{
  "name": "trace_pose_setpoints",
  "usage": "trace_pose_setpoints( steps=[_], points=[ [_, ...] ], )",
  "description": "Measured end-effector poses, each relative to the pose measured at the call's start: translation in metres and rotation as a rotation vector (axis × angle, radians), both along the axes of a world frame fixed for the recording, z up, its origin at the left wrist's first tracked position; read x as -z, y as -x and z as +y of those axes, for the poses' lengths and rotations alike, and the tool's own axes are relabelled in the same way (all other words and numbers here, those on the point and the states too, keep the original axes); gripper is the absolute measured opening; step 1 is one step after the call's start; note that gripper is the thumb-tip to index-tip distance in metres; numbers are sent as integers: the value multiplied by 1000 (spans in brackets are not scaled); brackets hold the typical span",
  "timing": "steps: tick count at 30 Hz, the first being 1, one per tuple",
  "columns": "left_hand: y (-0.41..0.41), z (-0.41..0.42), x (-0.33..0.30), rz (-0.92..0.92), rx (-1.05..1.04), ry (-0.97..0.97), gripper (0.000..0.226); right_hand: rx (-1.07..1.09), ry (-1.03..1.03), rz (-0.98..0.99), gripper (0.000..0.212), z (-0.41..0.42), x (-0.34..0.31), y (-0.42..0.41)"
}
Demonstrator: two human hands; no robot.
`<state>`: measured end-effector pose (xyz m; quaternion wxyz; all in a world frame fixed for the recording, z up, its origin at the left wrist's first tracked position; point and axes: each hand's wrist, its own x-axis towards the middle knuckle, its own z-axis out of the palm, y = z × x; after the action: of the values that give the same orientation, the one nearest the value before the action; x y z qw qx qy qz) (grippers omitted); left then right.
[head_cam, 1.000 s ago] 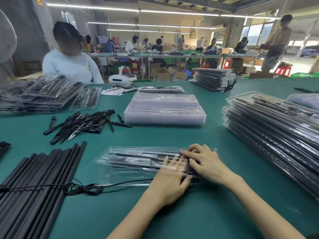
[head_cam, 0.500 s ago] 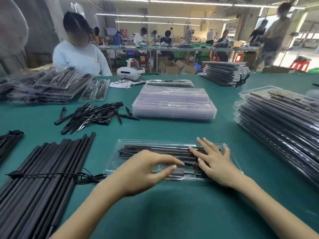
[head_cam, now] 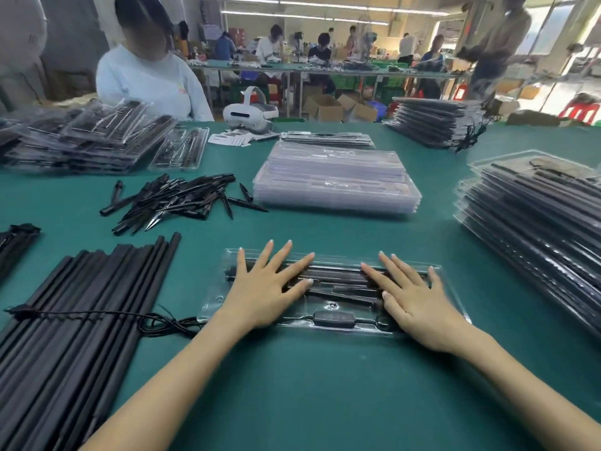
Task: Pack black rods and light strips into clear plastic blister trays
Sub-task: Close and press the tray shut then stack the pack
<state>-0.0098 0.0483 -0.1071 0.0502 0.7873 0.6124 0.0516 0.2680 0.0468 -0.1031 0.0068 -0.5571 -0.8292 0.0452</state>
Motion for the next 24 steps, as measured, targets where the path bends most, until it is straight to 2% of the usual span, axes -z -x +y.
trace_pose_setpoints(
  steps=[4,9,12,15,18,21,24],
  points=[
    [-3,-6,1,-32,11,-52,47,13,-9,-23,55,-3,-1,2],
    [-12,-9,-6,15,320,-187,44,8,-26,-58,58,-5,-1,4],
    [-46,1,-10,1,291,-134,48,15,-27,-68,56,-5,0,5],
    [-98,11,-10,-95,260,-37,52,28,-12,-81,56,-5,-2,5],
    [-120,15,1,-134,198,-31,59,19,2,-48,58,-5,-1,6],
    [-120,16,9,-126,185,-30,62,13,-14,66,64,-2,0,4],
    [-123,17,8,-112,174,1,59,38,-9,358,63,-2,-6,3]
  ],
)
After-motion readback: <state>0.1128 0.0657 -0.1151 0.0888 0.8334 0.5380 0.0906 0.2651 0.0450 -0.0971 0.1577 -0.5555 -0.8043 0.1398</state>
